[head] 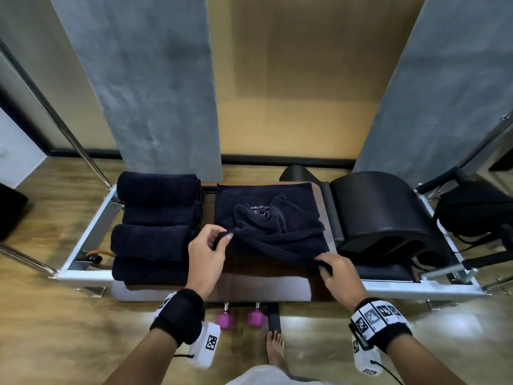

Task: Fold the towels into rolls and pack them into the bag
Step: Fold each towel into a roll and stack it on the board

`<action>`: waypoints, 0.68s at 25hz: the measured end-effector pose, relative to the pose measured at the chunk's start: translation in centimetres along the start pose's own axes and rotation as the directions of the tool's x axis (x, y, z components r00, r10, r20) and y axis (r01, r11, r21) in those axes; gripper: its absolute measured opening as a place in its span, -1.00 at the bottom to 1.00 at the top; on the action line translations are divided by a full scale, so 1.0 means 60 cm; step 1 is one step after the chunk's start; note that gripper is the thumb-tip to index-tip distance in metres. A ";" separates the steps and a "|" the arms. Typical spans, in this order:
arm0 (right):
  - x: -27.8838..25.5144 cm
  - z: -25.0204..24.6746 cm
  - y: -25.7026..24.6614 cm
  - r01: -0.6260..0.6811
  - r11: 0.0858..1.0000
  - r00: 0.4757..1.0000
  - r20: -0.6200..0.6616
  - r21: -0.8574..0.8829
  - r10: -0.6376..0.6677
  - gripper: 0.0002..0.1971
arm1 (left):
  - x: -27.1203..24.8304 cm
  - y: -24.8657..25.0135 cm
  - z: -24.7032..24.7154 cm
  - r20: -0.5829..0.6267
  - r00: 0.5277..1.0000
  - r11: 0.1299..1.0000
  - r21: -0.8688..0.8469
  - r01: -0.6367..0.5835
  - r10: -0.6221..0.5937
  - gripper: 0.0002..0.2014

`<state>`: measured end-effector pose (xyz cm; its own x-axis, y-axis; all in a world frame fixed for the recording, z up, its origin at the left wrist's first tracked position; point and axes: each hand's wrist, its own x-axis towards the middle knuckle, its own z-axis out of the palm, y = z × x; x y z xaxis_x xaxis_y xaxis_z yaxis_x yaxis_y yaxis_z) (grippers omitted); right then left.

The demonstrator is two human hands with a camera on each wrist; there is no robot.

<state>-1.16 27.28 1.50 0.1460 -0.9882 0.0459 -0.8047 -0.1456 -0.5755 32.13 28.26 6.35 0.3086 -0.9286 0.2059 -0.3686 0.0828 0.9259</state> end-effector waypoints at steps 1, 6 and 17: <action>0.019 -0.014 0.001 -0.021 0.999 0.999 -0.035 0.034 0.022 -0.73 | 0.019 0.005 0.006 -0.023 1.000 1.000 0.000 0.004 -0.004 -0.85; 0.166 -0.107 -0.003 -0.017 0.926 0.990 -0.124 0.377 0.068 -0.78 | 0.138 0.013 0.046 -0.143 0.988 0.997 0.045 0.058 -0.051 -0.86; 0.470 -0.049 0.048 -0.312 0.931 0.950 0.043 0.188 0.309 -0.91 | 0.349 -0.080 0.157 -0.307 0.859 0.870 0.149 0.469 -0.410 -0.87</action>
<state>-1.07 -1.17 3.53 -0.0858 -0.9818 -0.1694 -0.6867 0.1814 -0.7039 32.07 4.99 3.25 0.6854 -0.7204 -0.1059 -0.3066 -0.4175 0.8554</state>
